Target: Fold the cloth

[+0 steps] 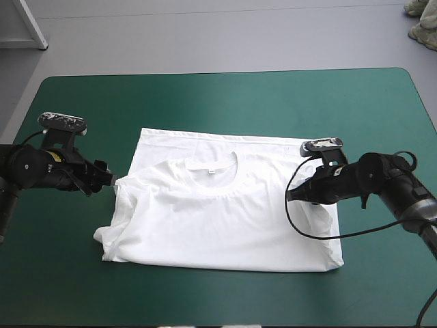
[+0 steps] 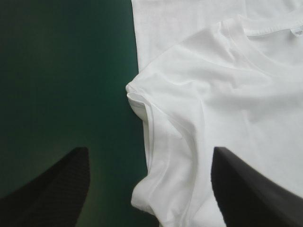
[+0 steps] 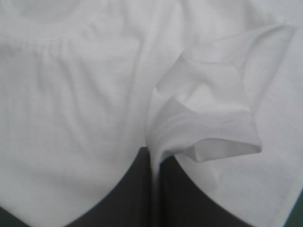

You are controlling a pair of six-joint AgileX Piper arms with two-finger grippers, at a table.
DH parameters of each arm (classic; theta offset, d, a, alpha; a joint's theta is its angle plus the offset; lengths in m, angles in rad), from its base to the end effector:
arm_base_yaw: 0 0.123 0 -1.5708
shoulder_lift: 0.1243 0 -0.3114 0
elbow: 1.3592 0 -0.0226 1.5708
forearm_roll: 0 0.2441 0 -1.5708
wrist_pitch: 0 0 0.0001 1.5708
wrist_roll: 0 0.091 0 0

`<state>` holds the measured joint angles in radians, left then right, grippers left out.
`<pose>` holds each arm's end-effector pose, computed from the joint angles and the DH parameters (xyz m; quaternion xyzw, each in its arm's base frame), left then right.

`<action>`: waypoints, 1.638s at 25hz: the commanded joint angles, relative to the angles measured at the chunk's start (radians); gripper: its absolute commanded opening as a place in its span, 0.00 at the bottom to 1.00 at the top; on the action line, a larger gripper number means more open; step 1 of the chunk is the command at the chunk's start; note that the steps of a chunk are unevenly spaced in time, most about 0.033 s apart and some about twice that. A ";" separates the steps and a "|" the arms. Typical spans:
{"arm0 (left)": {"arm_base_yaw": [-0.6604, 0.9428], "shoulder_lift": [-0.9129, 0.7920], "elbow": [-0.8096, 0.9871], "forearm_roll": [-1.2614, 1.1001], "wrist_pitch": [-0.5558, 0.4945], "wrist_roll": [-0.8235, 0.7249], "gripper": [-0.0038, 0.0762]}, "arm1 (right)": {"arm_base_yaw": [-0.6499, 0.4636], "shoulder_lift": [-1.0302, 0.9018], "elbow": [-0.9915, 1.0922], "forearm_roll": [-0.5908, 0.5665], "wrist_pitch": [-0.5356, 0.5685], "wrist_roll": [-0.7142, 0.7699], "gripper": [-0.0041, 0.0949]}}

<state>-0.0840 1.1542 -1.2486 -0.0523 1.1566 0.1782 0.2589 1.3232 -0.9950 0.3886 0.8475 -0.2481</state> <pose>0.1962 -0.0209 0.4123 0.1219 0.9478 -0.0121 0.2944 0.2326 0.0884 0.3200 -0.1523 0.9448 0.1723 0.2334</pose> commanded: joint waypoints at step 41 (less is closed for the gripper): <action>-0.003 -0.111 0.341 -0.033 0.022 -0.033 0.70 | 0.092 -0.488 0.050 -0.185 0.333 0.278 0.61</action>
<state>-0.0840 1.0593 -0.9347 -0.0804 1.2397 0.1593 0.3517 0.8101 -0.9243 0.1982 1.2232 0.0580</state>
